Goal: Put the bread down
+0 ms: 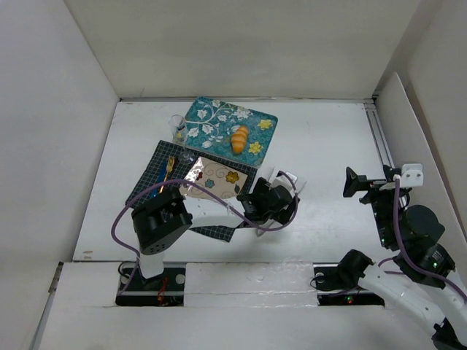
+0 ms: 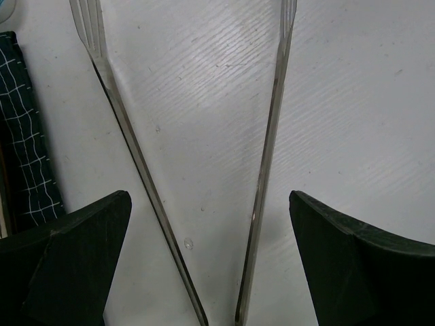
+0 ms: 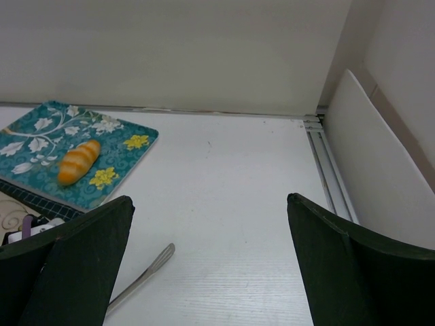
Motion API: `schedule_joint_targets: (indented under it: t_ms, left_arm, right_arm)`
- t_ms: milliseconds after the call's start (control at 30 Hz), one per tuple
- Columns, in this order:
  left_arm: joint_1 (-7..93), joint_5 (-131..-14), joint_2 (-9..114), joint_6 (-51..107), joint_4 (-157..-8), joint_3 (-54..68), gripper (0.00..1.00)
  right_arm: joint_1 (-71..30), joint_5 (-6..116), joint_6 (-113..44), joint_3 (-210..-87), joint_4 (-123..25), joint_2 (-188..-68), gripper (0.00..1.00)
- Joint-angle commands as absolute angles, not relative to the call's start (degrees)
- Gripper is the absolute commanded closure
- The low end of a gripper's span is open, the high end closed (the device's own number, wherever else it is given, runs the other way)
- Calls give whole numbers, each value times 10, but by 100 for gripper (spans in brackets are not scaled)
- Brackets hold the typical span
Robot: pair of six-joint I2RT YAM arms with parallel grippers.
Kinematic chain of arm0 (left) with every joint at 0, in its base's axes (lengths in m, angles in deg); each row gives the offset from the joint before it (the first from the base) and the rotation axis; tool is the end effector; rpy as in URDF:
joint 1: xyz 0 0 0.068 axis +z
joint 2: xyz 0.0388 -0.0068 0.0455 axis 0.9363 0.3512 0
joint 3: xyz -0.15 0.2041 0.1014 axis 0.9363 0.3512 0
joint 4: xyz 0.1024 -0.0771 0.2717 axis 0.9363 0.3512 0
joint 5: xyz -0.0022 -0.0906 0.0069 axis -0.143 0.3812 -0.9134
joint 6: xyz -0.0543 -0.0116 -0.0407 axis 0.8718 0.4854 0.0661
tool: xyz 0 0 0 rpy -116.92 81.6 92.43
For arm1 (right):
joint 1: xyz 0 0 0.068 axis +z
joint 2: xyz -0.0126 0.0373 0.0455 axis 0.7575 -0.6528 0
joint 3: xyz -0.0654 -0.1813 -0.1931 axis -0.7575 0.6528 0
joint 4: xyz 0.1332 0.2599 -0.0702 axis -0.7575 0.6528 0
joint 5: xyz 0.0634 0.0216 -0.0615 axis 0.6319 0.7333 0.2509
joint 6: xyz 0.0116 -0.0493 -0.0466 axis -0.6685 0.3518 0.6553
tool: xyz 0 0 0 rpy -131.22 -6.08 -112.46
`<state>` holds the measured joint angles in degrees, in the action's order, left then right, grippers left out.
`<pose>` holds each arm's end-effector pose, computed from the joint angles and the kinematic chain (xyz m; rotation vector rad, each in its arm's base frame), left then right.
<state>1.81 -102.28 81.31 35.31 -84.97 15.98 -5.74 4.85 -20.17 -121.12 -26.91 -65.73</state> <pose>0.1867 -0.3994 0.1536 0.7045 2.0736 -0.4541 0.1008 0.0437 0.4056 -0.0442 1.4825 -0.0269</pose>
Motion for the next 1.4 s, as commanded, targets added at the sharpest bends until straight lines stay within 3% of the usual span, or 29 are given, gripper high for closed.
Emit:
schedule_joint_targets:
  t_ms: [0,967,1100,1133,1167,1267,1367]
  left_arm:
    - [25,-1017,813,360,-860,152,1]
    - [30,-1002,878,356,-874,157,1]
    - [30,-1002,875,356,-875,160,10]
    - [30,-1001,873,357,-875,159,15]
    - [30,-1001,870,358,-874,160,25]
    - [30,-1001,857,360,-871,164,35]
    - [30,-1009,839,364,-863,166,36]
  right_arm:
    - [-60,39,-203,-1209,-278,-650,0]
    - [-60,38,-204,-1201,-279,-631,0]
    - [-60,36,-204,-1202,-279,-631,0]
    - [-60,38,-205,-1201,-279,-630,0]
    - [-60,38,-205,-1201,-279,-629,0]
    - [-60,38,-206,-1200,-278,-627,0]
    - [-60,35,-206,-1200,-279,-626,0]
